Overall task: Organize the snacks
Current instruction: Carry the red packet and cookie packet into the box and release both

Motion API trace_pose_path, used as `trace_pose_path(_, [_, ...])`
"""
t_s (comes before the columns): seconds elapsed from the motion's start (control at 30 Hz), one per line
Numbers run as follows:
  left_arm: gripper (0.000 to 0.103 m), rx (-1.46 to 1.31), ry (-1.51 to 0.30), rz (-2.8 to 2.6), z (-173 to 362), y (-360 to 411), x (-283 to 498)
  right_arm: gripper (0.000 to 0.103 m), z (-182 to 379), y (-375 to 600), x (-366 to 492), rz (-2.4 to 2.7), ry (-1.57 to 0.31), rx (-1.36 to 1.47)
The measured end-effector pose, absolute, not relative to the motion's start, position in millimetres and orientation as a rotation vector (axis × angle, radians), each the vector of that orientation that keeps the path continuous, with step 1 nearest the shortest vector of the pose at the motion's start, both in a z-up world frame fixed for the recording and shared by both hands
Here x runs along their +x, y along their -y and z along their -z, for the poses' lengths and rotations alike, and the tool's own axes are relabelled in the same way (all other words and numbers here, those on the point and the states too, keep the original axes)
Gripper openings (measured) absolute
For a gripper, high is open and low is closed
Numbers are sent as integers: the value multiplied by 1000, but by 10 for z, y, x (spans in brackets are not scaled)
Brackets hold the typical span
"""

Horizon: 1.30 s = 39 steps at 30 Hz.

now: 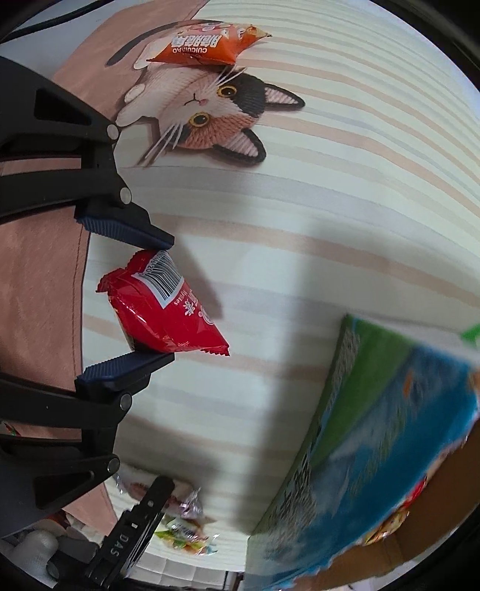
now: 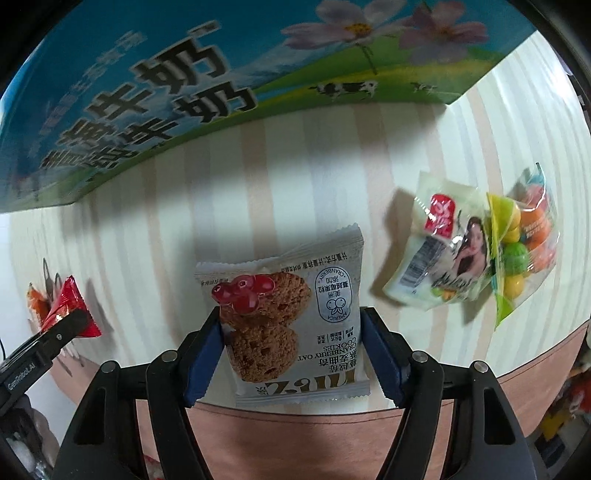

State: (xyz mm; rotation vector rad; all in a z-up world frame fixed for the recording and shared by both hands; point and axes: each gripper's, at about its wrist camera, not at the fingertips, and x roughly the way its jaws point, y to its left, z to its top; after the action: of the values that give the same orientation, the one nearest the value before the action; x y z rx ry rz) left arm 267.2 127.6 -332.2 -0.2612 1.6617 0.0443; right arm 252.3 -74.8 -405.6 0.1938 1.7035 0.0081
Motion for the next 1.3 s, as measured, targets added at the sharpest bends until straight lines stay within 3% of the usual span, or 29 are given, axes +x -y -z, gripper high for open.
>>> trace_pose_path(0.23, [52,-271,-1617,36,2935,-1032,2575,74,3746,583,2365,-100,-1665,230])
trace_pose_path(0.43, [52,-315,-1546,125,2400,-901,2617,75,3087,610,2320,-195,-1567,265])
trace_pose_path(0.77, [52,-303,-1455,243,1751,-708,3745,75,2032,980,3084,-214,-1361,299])
trace_pose_path(1.1, [52,-233,-1555,267,2129,-231,5201,75,2346,1109,4225,-139,-1408,312])
trace_pose_path(1.3, [53,-151,-1636,294,2425,16,5418,75,2636,1112,4377,-129,-1466,305])
